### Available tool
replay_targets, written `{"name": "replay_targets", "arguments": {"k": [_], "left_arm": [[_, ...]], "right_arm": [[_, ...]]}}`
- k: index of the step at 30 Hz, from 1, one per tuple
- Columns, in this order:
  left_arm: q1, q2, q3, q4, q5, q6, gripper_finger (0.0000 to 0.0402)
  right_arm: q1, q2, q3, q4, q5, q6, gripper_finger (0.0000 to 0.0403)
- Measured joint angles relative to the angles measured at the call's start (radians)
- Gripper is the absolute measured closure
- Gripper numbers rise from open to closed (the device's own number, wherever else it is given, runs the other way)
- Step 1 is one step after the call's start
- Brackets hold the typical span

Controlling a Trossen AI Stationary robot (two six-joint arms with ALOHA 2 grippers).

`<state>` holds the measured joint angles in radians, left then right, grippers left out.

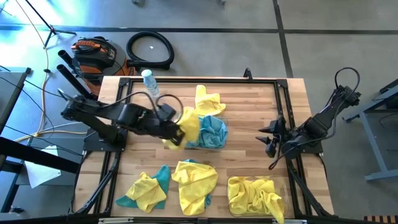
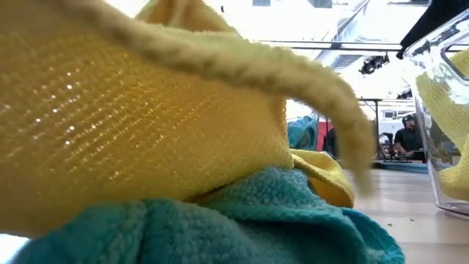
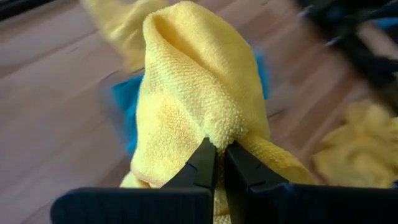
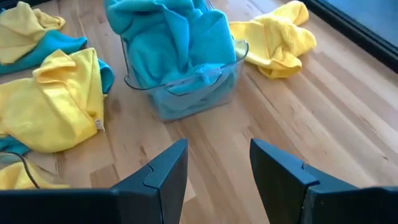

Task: Sort microfiber towel by color & place in baskets
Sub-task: Put the yellow towel in the bottom transparent bin

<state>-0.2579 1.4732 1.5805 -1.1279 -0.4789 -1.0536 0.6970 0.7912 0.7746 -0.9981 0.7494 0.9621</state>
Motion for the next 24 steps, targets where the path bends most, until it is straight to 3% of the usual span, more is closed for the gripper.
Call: {"name": "replay_targets", "arguments": {"k": [6, 11, 19, 24], "left_arm": [[0.022, 0.199, 0.222, 0.091, 0.04, 0.135, 0.0401], [0.064, 0.358, 0.361, 0.106, 0.149, 0.199, 0.0401], [0.128, 0.534, 0.466, 0.436, 0.334, 0.309, 0.0401], [0.162, 0.582, 0.499, 0.479, 0.395, 0.303, 0.0401]], "right_arm": [[-0.003, -0.001, 0.0, 0.167, 0.028, -0.161, 0.0234], [-0.013, 0.0, 0.0, 0.423, 0.04, -0.428, 0.0234], [-0.047, 0.044, 0.0, 0.721, 0.046, -0.864, 0.0234], [-0.074, 0.086, 0.0, 0.745, 0.104, -0.944, 0.0233]]}}
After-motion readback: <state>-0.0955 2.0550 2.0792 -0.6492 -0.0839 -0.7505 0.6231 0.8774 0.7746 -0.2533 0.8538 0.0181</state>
